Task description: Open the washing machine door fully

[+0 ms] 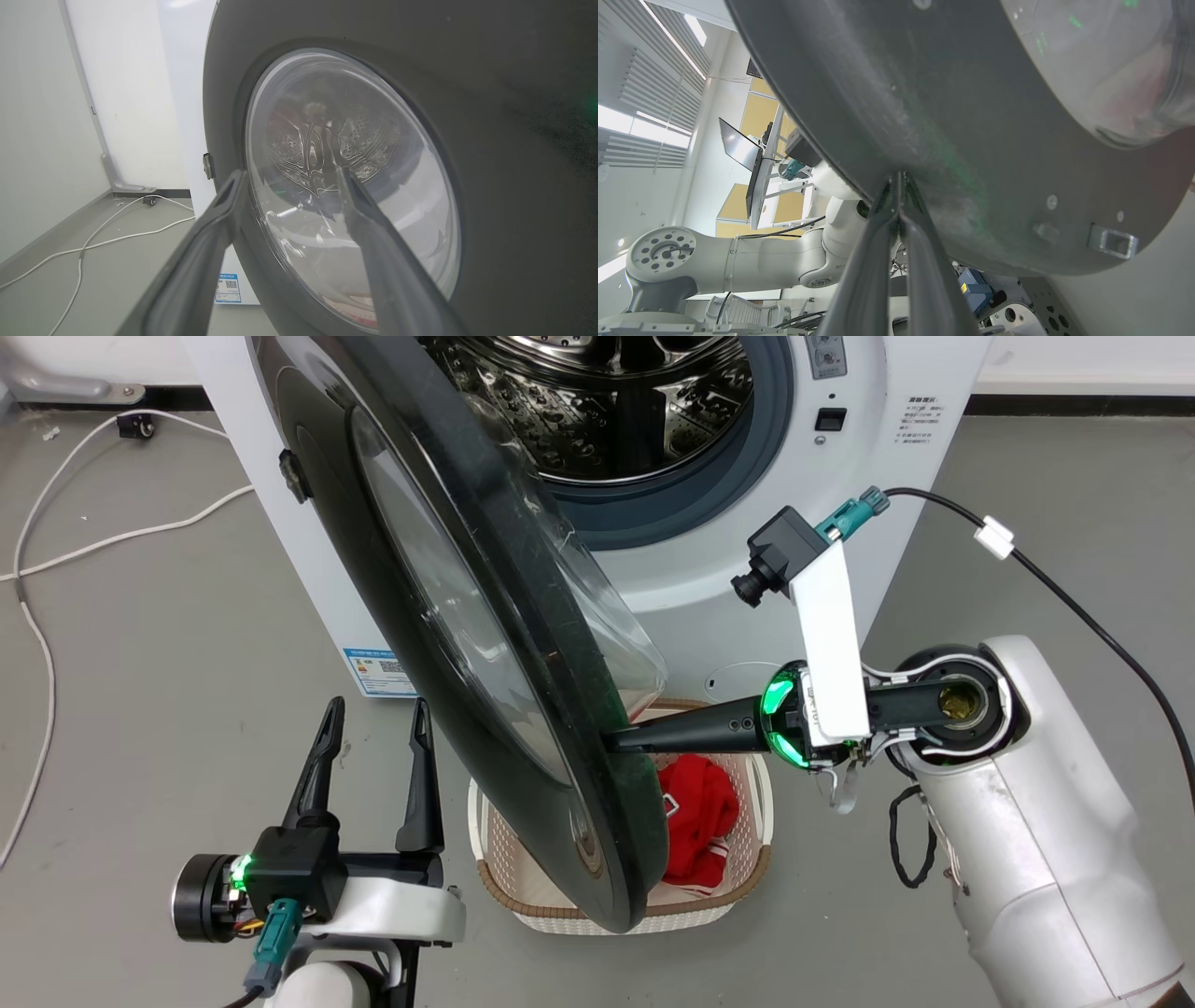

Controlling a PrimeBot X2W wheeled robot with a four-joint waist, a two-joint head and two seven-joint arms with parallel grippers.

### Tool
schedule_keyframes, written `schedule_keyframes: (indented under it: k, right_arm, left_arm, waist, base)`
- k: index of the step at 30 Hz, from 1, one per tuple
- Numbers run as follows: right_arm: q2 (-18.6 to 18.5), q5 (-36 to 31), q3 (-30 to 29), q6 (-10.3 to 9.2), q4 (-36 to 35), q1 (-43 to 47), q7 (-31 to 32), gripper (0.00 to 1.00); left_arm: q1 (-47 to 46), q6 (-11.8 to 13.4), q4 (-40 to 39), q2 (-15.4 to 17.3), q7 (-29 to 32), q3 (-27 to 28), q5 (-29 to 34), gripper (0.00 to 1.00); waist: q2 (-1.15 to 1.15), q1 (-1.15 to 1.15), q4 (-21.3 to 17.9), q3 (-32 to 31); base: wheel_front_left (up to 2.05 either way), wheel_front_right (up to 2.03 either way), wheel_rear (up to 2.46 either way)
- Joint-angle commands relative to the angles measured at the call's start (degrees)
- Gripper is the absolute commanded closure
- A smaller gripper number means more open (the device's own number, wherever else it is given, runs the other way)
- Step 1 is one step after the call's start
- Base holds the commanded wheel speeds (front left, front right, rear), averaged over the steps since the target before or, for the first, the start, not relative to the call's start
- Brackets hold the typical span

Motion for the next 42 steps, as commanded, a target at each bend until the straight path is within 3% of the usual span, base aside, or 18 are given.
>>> schedule_keyframes:
  k: [1,6,8,10,15,24,26,27,28,36,42]
  right_arm:
    - [0.28,0.7,0.35,-0.02,-0.7,1.03,-0.98,1.0]
    - [0.22,-0.01,-1.43,-0.02,-2.43,2.28,-6.87,1.0]
    - [0.21,-1.08,-3.63,-0.02,-3.44,3.13,-12.26,1.0]
    - [0.21,-2.78,-7.97,-0.02,-4.44,4.53,-21.72,1.0]
    - [0.03,-6.99,-15.34,-0.02,-5.77,8.83,-35.05,1.0]
    - [-0.05,-11.05,-24.2,-0.01,-10.99,24.46,-47.19,1.0]
    - [0.07,-12.68,-24.93,-0.01,-12.42,27.93,-50.05,0.53]
    - [0.1,-13.22,-25.14,-0.01,-12.95,29.49,-51.6,0.08]
    - [0.16,-13.52,-25.15,-0.01,-13.48,31.15,-53.08,0.0]
    - [0.19,-27.34,-22.68,-0.01,-15.82,38.57,-70.15,0.0]
    - [-0.41,-49.25,-23.28,-0.02,-19.17,39.3,-80.82,0.0]
  left_arm:
    - [0.78,0.04,-0.04,-0.04,-0.16,0.09,-0.08,0.0]
    - [1.18,0.17,-0.12,-0.04,-0.17,0.39,0.07,0.0]
    - [1.16,0.24,-0.14,-0.04,-0.16,0.63,0.16,0.0]
    - [1.29,0.32,-0.25,-0.04,-0.16,1.12,0.28,0.0]
    - [1.83,0.32,-0.37,-0.04,-0.16,2.3,0.42,0.0]
    - [3.05,-0.41,-0.58,-0.01,-0.16,5.06,0.96,0.0]
    - [3.29,-0.62,-0.49,-0.01,-0.17,5.47,1.05,0.0]
    - [3.33,-0.76,-0.45,-0.02,-0.17,5.61,1.19,0.0]
    - [3.43,-0.8,-0.45,-0.02,-0.17,5.77,1.26,0.0]
    - [4.0,-1.3,-0.16,-0.03,-0.16,6.53,0.77,0.0]
    - [4.64,-1.24,-0.3,-0.02,-0.17,6.55,0.6,0.0]
  waist:
    - [0.0,0.01,-0.13,0.03]
    - [0.0,0.01,-0.46,-0.07]
    - [0.0,0.01,-0.72,-0.14]
    - [0.0,0.01,-1.28,-0.2]
    - [0.0,0.01,-2.48,-0.42]
    - [0.0,0.01,-4.37,-1.41]
    - [0.0,0.01,-4.59,-1.62]
    - [0.0,0.01,-4.71,-1.69]
    - [0.0,0.01,-4.83,-1.82]
    - [0.0,0.01,-4.85,-3.02]
    - [0.0,0.01,-4.69,-3.57]
  base:
    - [0.0,0.0,0.0]
    - [0.0,0.0,0.0]
    - [0.0,0.0,0.0]
    - [0.0,0.0,0.0]
    - [0.0,0.0,0.0]
    - [0.0,0.0,0.0]
    - [0.0,0.0,0.0]
    - [0.0,0.0,0.0]
    - [0.0,0.0,0.0]
    - [0.0,0.0,0.0]
    - [0.0,0.0,0.0]
